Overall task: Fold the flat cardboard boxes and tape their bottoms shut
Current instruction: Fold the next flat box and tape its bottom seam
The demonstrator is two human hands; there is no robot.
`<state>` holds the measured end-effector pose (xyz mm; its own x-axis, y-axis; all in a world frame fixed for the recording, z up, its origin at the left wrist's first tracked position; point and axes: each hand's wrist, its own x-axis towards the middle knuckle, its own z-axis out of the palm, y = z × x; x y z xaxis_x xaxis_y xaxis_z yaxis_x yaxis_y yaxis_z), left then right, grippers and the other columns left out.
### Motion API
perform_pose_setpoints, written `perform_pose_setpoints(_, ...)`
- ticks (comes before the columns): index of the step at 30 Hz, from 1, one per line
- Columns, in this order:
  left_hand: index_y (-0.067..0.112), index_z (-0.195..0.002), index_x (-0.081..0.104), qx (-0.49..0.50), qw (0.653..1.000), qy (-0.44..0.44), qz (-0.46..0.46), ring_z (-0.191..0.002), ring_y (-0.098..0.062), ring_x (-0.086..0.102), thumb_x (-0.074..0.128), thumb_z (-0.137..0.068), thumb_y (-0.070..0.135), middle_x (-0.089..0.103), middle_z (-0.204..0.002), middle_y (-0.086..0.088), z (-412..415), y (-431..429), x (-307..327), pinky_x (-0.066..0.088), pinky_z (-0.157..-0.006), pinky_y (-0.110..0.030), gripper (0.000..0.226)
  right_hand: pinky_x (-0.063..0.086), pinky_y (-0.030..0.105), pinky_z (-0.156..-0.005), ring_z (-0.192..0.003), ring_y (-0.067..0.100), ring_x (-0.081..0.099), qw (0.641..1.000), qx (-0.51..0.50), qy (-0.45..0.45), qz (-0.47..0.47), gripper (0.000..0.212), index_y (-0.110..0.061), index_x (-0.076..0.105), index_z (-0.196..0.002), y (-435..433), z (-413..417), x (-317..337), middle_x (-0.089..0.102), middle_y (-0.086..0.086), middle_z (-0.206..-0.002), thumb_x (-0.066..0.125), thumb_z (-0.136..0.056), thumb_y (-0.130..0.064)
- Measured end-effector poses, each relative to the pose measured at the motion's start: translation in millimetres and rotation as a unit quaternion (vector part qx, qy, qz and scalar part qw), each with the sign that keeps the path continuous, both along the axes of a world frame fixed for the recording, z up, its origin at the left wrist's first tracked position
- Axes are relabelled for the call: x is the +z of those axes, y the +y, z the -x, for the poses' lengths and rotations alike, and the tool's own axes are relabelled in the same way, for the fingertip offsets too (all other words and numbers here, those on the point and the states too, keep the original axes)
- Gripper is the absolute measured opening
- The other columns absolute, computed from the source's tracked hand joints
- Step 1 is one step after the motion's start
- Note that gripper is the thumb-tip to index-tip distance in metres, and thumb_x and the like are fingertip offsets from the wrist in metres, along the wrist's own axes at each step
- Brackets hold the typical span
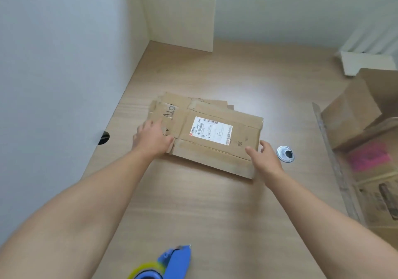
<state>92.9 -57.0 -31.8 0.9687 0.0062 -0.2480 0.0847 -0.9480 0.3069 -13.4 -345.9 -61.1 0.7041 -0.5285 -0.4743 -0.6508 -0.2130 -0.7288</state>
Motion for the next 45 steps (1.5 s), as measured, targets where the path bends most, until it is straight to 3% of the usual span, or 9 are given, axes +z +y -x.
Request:
perform_pose_setpoints(12, 0.015, -0.150, 0.034, 0.115, 0.970, 0.066, 0.202, -0.134, -0.032, 0.041, 0.070, -0.082, 0.053, 0.040, -0.144, -0.018, 43.3, -4.0, -24.4, 0.034, -0.110, -0.038, 0.086, 0.044, 0.034, -0.093, -0.110, 0.017, 0.058, 0.982, -0.157, -0.049, -0.097, 0.060, -0.018, 0.046, -0.140, -26.1, 29.4, -27.1, 0.059, -0.006, -0.128, 0.068, -0.090, -0.042)
perform_pose_setpoints(16, 0.015, -0.144, 0.037, 0.108, 0.950, 0.046, 0.290, -0.122, -0.021, 0.053, 0.076, -0.079, 0.047, 0.053, -0.137, -0.001, 100.3, -39.6, -3.4, 0.043, -0.102, -0.034, 0.082, 0.044, 0.026, -0.069, -0.089, 0.002, 0.058, 0.976, -0.177, -0.107, -0.068, 0.058, -0.025, 0.042, -0.135, -60.1, 108.9, -21.3, 0.057, -0.003, -0.119, 0.070, -0.088, -0.044)
perform_pose_setpoints(20, 0.030, -0.133, 0.040, 0.072, 0.920, 0.070, 0.380, -0.101, 0.001, 0.058, 0.077, -0.074, 0.054, 0.057, -0.123, 0.015, 173.8, -69.8, 22.4, 0.043, -0.083, -0.021, 0.074, 0.045, 0.027, -0.081, -0.106, 0.006, 0.060, 0.967, -0.151, -0.183, -0.096, 0.067, -0.030, 0.041, -0.134, -88.3, 183.7, -2.9, 0.058, 0.000, -0.131, 0.071, -0.079, -0.054)
perform_pose_setpoints(22, 0.036, -0.130, 0.038, 0.048, 0.894, 0.091, 0.436, -0.104, 0.012, 0.057, 0.076, -0.069, 0.052, 0.058, -0.125, 0.016, 211.3, -73.1, 33.2, 0.046, -0.086, -0.017, 0.074, 0.045, 0.029, -0.089, -0.114, 0.005, 0.059, 0.961, -0.134, -0.211, -0.117, 0.067, -0.038, 0.043, -0.133, -99.6, 219.0, 7.0, 0.059, -0.006, -0.131, 0.071, -0.074, -0.054)
perform_pose_setpoints(26, 0.059, -0.135, 0.024, -0.070, 0.902, 0.087, 0.417, -0.120, 0.024, 0.038, 0.073, -0.074, 0.033, 0.045, -0.127, 0.047, 274.3, -64.9, 54.2, 0.035, -0.089, 0.001, 0.083, 0.055, 0.028, -0.077, -0.099, 0.006, 0.067, 0.951, -0.046, -0.261, -0.159, 0.041, -0.054, 0.055, -0.109, -117.3, 272.8, 28.9, 0.070, -0.009, -0.110, 0.074, -0.077, -0.035)
perform_pose_setpoints(29, 0.051, -0.151, 0.012, -0.103, 0.906, 0.079, 0.403, -0.133, 0.014, 0.035, 0.072, -0.075, 0.027, 0.038, -0.144, 0.035, 313.3, -58.8, 58.6, 0.044, -0.089, -0.010, 0.100, 0.057, 0.028, -0.079, -0.106, 0.024, 0.066, 0.943, 0.036, -0.273, -0.185, 0.046, -0.036, 0.057, -0.119, -122.6, 305.6, 40.2, 0.068, 0.011, -0.117, 0.079, -0.078, -0.032)
perform_pose_setpoints(34, 0.042, -0.144, 0.040, -0.075, 0.874, 0.005, 0.479, -0.132, -0.007, 0.048, 0.063, -0.079, 0.013, 0.054, -0.141, 0.013, 369.6, -59.8, 68.3, 0.053, -0.087, -0.022, 0.075, 0.051, 0.020, -0.091, -0.123, 0.013, 0.059, 0.938, 0.114, -0.274, -0.178, 0.065, -0.040, 0.046, -0.140, -114.0, 344.2, 60.3, 0.062, -0.006, -0.134, 0.074, -0.082, -0.042)
perform_pose_setpoints(42, 0.046, -0.143, 0.041, -0.016, 0.850, 0.001, 0.526, -0.129, -0.016, 0.054, 0.078, -0.082, 0.014, 0.056, -0.140, 0.011, 420.5, -56.6, 74.7, 0.048, -0.098, -0.034, 0.078, 0.046, 0.025, -0.100, -0.128, 0.004, 0.052, 0.942, 0.136, -0.283, -0.116, 0.055, -0.055, 0.051, -0.129, -89.2, 386.7, 69.4, 0.055, -0.021, -0.137, 0.074, -0.081, -0.043)
perform_pose_setpoints(45, 0.047, -0.129, 0.057, 0.008, 0.867, -0.026, 0.498, -0.132, -0.017, 0.051, 0.075, -0.077, 0.029, 0.056, -0.141, 0.003, 423.9, -54.9, 74.8, 0.042, -0.108, -0.043, 0.058, 0.047, 0.028, -0.098, -0.128, 0.003, 0.050, 0.944, 0.144, -0.286, -0.084, 0.041, -0.057, 0.058, -0.121, -84.9, 393.5, 67.7, 0.049, -0.027, -0.136, 0.070, -0.082, -0.048)
